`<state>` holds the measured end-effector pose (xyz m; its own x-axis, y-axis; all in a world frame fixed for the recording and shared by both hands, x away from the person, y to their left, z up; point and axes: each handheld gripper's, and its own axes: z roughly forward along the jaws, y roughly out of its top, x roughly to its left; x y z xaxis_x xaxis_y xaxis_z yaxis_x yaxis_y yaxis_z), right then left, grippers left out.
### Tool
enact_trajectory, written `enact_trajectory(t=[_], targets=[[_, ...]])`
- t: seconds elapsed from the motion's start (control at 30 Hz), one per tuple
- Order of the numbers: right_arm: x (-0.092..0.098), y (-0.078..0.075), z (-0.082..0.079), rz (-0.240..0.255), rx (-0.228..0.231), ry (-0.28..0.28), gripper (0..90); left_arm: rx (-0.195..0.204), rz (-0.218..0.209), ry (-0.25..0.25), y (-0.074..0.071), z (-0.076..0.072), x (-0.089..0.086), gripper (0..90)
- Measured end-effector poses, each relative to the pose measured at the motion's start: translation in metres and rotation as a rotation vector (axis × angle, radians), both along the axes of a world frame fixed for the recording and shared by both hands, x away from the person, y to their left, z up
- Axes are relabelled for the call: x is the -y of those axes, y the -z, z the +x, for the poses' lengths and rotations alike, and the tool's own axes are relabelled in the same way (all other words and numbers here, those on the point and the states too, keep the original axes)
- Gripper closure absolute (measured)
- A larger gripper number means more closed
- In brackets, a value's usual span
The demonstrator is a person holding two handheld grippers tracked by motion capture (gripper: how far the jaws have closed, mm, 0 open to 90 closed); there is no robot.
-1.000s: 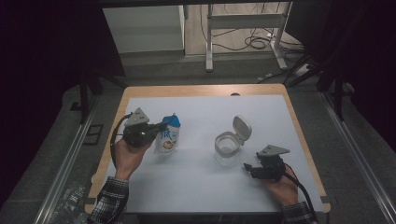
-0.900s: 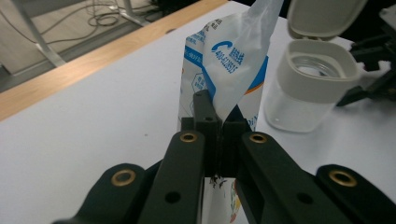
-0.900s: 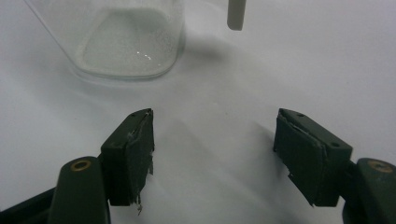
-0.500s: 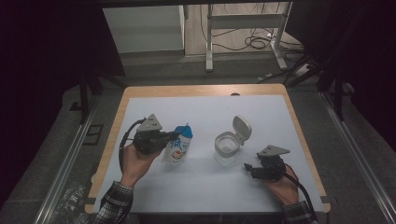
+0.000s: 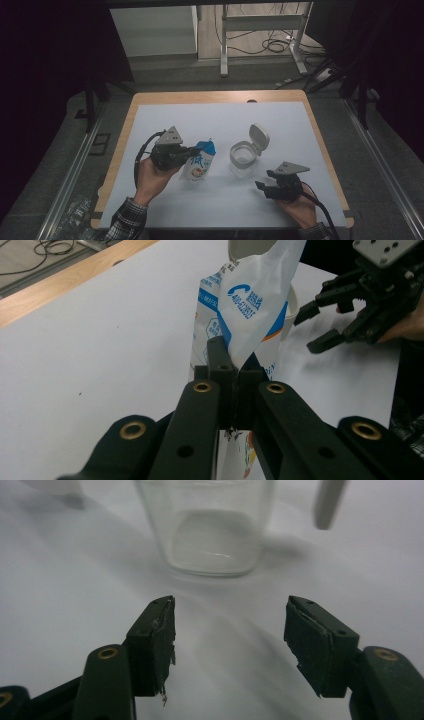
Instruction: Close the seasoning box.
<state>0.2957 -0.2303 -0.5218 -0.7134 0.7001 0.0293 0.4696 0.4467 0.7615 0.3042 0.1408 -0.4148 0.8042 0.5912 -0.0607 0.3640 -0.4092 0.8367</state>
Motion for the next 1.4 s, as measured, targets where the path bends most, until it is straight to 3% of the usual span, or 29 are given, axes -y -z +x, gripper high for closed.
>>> enact_trajectory(t=[0.23,0.57,1.07,1.4], targets=[[-0.021,0.005,-0.010,0.023,-0.023,-0.059,42.0,-0.007,-0.003,0.027,-0.003,-0.005,0.008,90.0],[-0.063,0.011,-0.021,-0.002,-0.008,-0.132,44.1,-0.013,-0.004,0.046,-0.012,-0.010,0.016,90.0],[-0.106,0.014,-0.019,-0.020,0.030,-0.150,48.9,-0.008,-0.019,0.057,-0.025,-0.014,0.024,90.0],[-0.131,0.014,-0.015,-0.031,0.079,-0.122,51.3,-0.005,-0.021,0.069,-0.035,-0.016,0.031,90.0]])
